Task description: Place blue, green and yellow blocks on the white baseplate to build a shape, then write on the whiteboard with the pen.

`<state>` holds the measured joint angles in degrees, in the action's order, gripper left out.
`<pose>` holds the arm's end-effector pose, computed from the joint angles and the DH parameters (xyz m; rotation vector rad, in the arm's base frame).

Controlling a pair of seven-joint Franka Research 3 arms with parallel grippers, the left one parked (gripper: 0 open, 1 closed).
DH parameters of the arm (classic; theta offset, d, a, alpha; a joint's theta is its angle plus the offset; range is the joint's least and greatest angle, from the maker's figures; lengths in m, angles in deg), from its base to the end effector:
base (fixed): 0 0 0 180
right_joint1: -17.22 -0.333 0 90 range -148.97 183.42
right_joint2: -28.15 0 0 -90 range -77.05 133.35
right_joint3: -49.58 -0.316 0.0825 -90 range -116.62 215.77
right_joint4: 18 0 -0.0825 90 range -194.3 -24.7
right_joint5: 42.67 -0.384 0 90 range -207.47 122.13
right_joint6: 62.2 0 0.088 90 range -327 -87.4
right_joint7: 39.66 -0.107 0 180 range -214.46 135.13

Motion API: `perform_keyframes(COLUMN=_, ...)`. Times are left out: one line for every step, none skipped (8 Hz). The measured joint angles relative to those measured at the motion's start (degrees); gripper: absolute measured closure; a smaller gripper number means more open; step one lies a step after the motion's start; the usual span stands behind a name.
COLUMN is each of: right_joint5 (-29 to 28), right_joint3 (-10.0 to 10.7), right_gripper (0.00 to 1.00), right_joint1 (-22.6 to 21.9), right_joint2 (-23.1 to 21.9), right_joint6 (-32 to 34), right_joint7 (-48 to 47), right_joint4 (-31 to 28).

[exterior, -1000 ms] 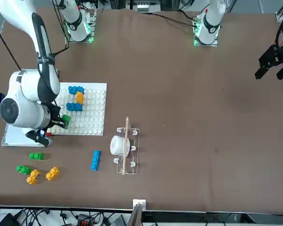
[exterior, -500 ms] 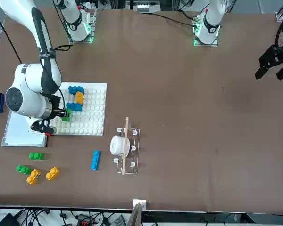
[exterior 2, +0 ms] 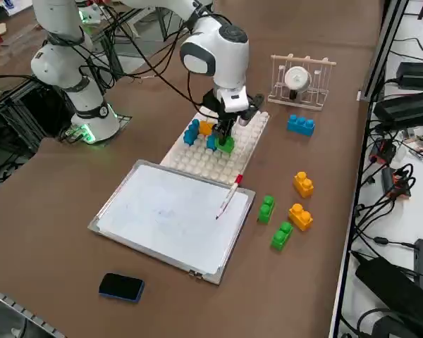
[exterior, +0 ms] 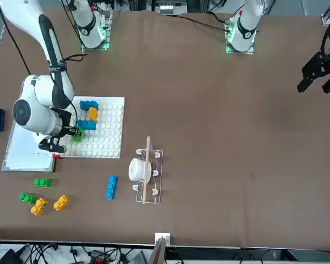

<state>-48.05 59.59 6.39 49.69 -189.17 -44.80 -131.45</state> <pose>0.5951 0.0146 0.2684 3.1278 -0.2024 -0.2084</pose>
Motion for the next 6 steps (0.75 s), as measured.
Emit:
perform_keyframes(right_joint5=0.0, right_joint3=0.0, right_gripper=0.71, right_joint1=0.0, right_joint2=-0.1, right_joint6=-0.3, right_joint7=0.8, right_joint4=-0.3)
perform_keyframes(right_joint5=0.0, right_joint3=0.0, right_gripper=0.71, right_joint1=0.0, right_joint2=-0.1, right_joint6=-0.5, right_joint7=1.8, right_joint4=-0.4)
perform_keyframes(right_joint5=0.0, right_joint3=0.0, right_gripper=0.71, right_joint1=0.0, right_joint2=-0.2, right_joint6=-0.7, right_joint7=2.5, right_joint4=-0.6)
perform_keyframes(right_joint5=0.0, right_joint3=-0.1, right_gripper=0.71, right_joint1=0.0, right_joint2=-0.2, right_joint6=-1.4, right_joint7=3.2, right_joint4=-1.0)
perform_keyframes(right_joint5=0.0, right_joint3=-0.2, right_gripper=0.71, right_joint1=0.0, right_joint2=-0.3, right_joint6=-2.8, right_joint7=4.0, right_joint4=-1.9)
perform_keyframes(right_joint5=-0.2, right_joint3=-0.3, right_gripper=0.71, right_joint1=0.0, right_joint2=-0.3, right_joint6=-4.9, right_joint7=4.9, right_joint4=-3.3)
